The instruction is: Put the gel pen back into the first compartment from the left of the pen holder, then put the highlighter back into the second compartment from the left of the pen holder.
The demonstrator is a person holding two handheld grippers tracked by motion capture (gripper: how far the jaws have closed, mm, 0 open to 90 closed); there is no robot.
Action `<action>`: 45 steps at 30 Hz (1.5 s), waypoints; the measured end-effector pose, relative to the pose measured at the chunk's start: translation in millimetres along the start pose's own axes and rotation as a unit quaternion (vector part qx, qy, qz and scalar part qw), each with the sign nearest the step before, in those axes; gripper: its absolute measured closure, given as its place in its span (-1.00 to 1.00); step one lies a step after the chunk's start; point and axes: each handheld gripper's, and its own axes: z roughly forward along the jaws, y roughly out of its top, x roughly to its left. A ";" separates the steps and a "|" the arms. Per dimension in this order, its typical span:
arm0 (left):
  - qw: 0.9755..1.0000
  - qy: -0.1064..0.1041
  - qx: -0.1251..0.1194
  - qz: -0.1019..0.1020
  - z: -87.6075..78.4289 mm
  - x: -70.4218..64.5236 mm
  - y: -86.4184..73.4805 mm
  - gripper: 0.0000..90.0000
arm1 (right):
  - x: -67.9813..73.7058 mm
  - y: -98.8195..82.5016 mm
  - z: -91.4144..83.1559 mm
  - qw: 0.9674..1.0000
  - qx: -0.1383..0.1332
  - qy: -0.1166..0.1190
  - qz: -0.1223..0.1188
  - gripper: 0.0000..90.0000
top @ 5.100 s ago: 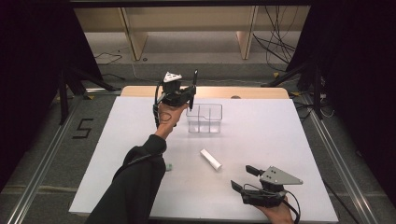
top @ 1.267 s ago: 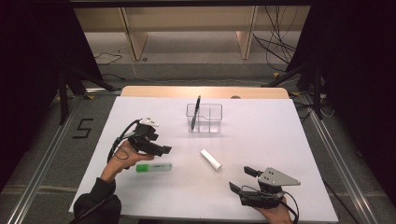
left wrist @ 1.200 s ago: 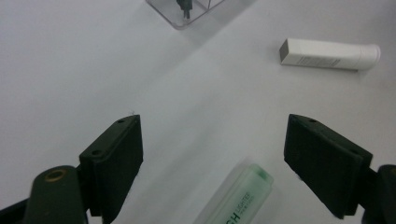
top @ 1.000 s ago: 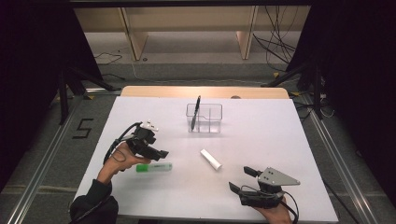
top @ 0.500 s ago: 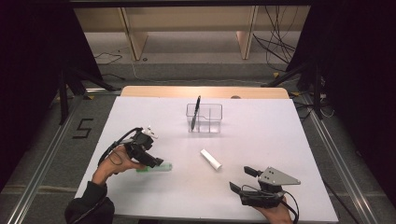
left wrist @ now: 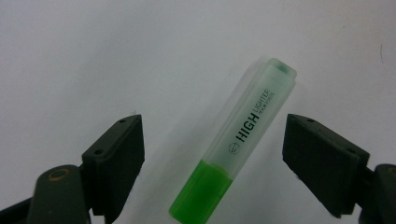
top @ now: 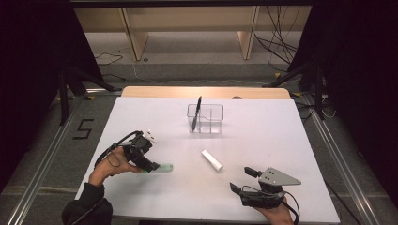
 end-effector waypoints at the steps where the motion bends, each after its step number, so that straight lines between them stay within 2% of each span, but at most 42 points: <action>1: 1.000 0.000 0.001 0.001 0.1 0.0 -0.3 -0.54 | 0.0 0.0 0.1 1.000 0.000 0.000 0.000 -0.49; 9: 1.000 0.003 0.021 0.015 2.1 0.3 -2.9 -0.53 | -0.1 -0.2 1.4 1.000 0.000 0.001 0.000 -0.49; 18: 0.998 0.007 0.056 0.024 9.0 1.2 -8.6 -0.53 | 0.6 0.6 2.5 1.000 0.003 0.003 0.000 -0.49; 25: 0.998 0.004 0.062 0.027 11.7 1.4 -9.6 -0.49 | 0.0 0.2 2.0 1.000 0.002 0.004 -0.001 -0.49; 28: 0.997 0.000 0.066 0.035 13.4 1.7 -9.8 -0.48 | -0.1 0.1 2.2 1.000 0.003 0.003 -0.001 -0.49; 30: 0.998 -0.002 0.062 0.032 14.6 1.3 -10.2 -0.45 | 0.6 0.1 2.5 1.000 0.003 0.003 -0.002 -0.49; 32: 0.997 -0.003 0.070 0.040 15.4 2.0 -10.4 -0.43 | 1.5 -0.2 2.3 1.000 0.004 0.003 -0.006 -0.49; 37: 0.997 -0.007 0.066 0.048 16.5 0.3 -10.7 -0.36 | 4.0 0.0 0.4 1.000 0.003 0.001 -0.009 -0.49; 45: 0.995 -0.015 0.071 0.069 19.3 -0.6 -10.7 -0.20 | 3.9 -0.2 1.0 1.000 0.005 0.001 -0.010 -0.49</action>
